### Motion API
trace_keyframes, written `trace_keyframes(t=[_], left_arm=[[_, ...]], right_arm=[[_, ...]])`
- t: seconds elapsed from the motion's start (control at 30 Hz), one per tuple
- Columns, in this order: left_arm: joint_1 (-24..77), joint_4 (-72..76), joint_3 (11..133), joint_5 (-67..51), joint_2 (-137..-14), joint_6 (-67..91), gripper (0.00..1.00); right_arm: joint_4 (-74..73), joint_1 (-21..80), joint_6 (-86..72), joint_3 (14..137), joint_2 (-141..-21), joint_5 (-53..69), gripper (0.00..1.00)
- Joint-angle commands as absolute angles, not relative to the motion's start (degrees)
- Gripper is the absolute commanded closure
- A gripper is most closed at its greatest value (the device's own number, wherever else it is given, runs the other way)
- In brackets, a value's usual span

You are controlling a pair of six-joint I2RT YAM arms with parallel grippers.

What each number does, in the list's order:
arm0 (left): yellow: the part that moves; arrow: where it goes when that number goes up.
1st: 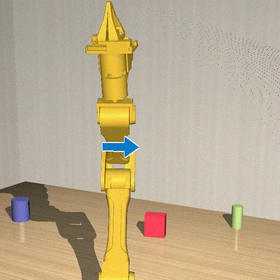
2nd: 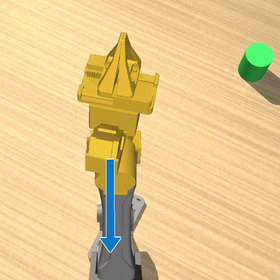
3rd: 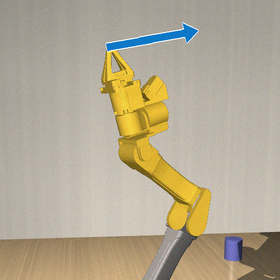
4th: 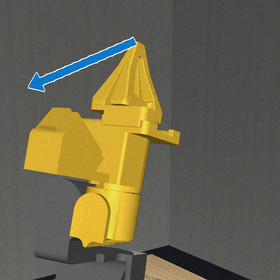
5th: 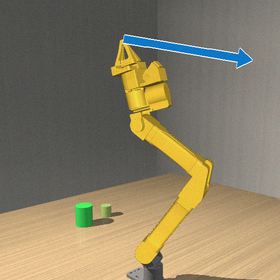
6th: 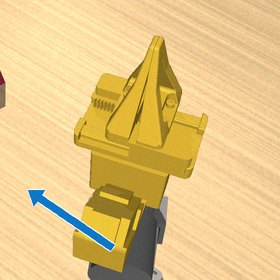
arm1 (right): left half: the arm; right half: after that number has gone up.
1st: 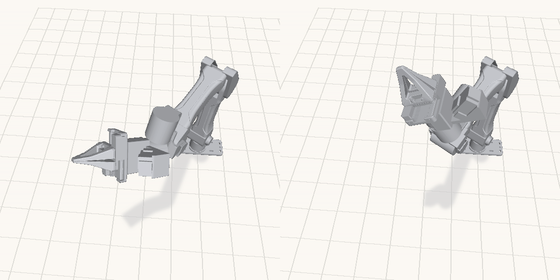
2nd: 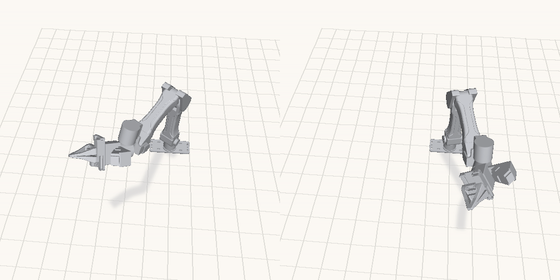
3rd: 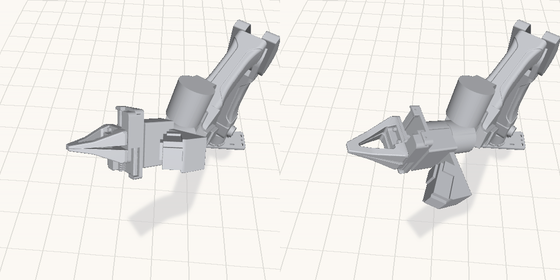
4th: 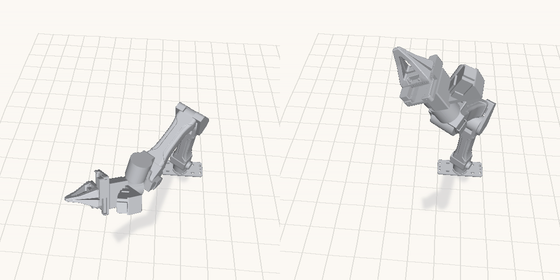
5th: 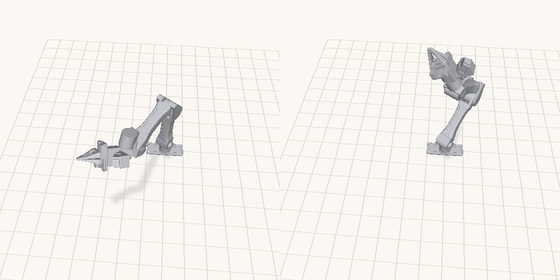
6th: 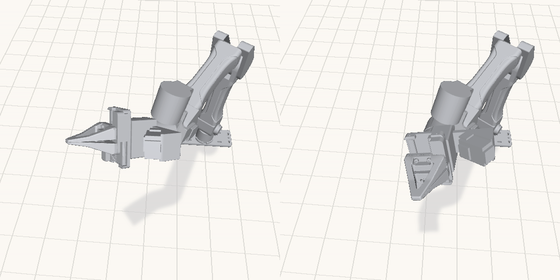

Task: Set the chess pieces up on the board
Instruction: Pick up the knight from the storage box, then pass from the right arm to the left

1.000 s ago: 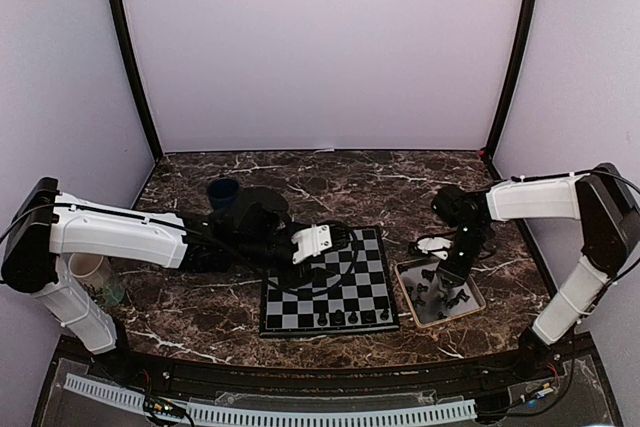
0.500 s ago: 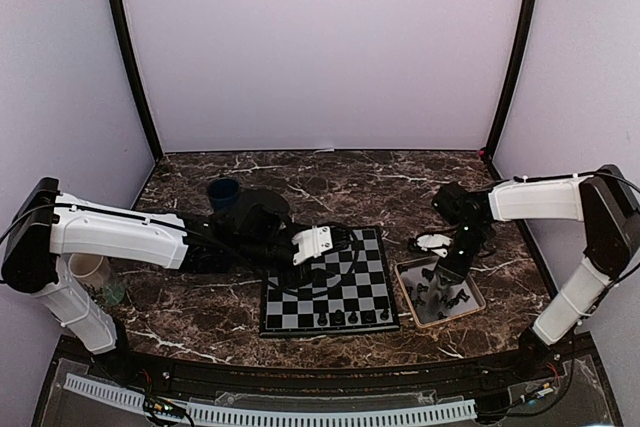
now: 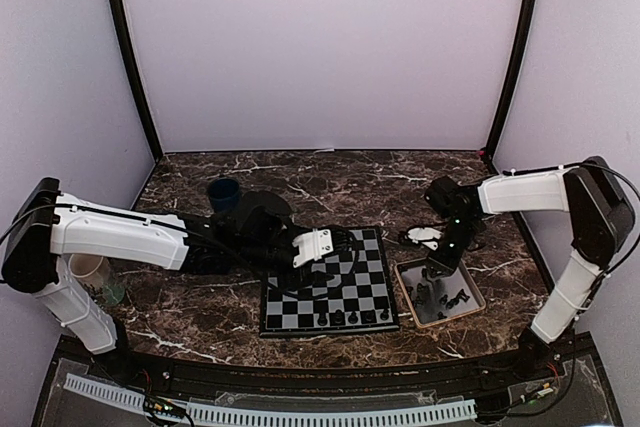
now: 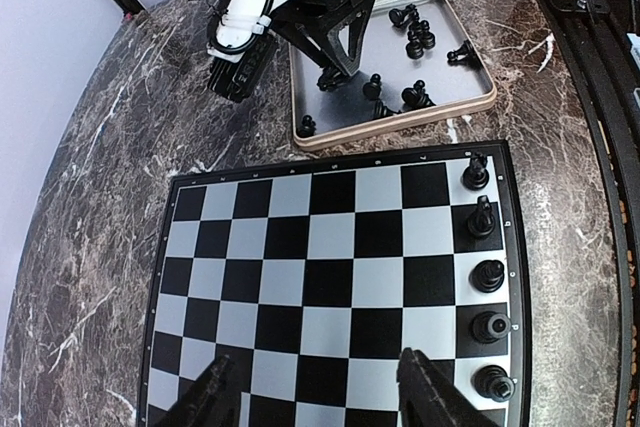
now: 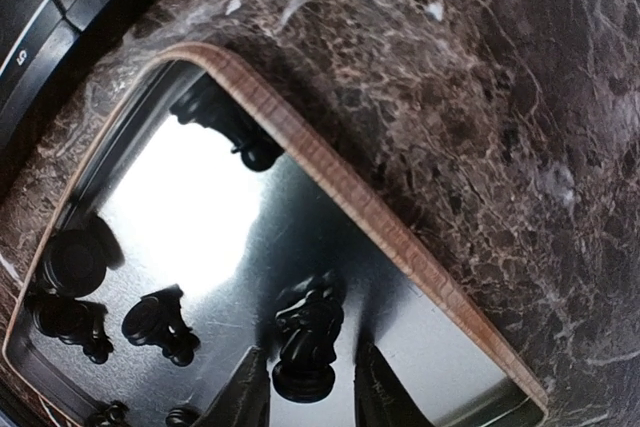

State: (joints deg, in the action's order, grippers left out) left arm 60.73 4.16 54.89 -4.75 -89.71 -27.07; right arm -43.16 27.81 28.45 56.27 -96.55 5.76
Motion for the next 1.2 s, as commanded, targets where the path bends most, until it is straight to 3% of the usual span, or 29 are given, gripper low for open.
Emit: trace_keyframes(t=[0.0,0.2,0.33,0.53,0.8,1.17], left_arm=[[61.3,3.3,55.2,-4.1,-89.8,-28.0,0.44],[61.3,3.5,55.5,-3.3,-90.0,-27.5,0.44],[61.3,4.7,56.5,-0.1,-90.3,-22.6,0.44],[56.3,7.6,60.9,-2.9,-89.8,0.5,0.44],[48.5,16.0,61.9,-15.0,-91.1,39.1,0.5],[48.4,33.6,62.7,-25.1,-102.0,56.6,0.57]], right_arm=[[-42.8,28.1,28.7,56.9,-97.9,6.7,0.74],[-43.5,28.1,28.7,56.7,-96.8,6.3,0.84],[-45.2,28.1,29.0,57.7,-92.1,8.4,0.86],[-45.8,28.4,29.6,62.9,-84.5,19.0,0.85],[-43.3,32.7,29.0,70.9,-84.7,18.5,0.85],[-43.0,41.4,30.7,77.9,-90.6,13.5,0.85]])
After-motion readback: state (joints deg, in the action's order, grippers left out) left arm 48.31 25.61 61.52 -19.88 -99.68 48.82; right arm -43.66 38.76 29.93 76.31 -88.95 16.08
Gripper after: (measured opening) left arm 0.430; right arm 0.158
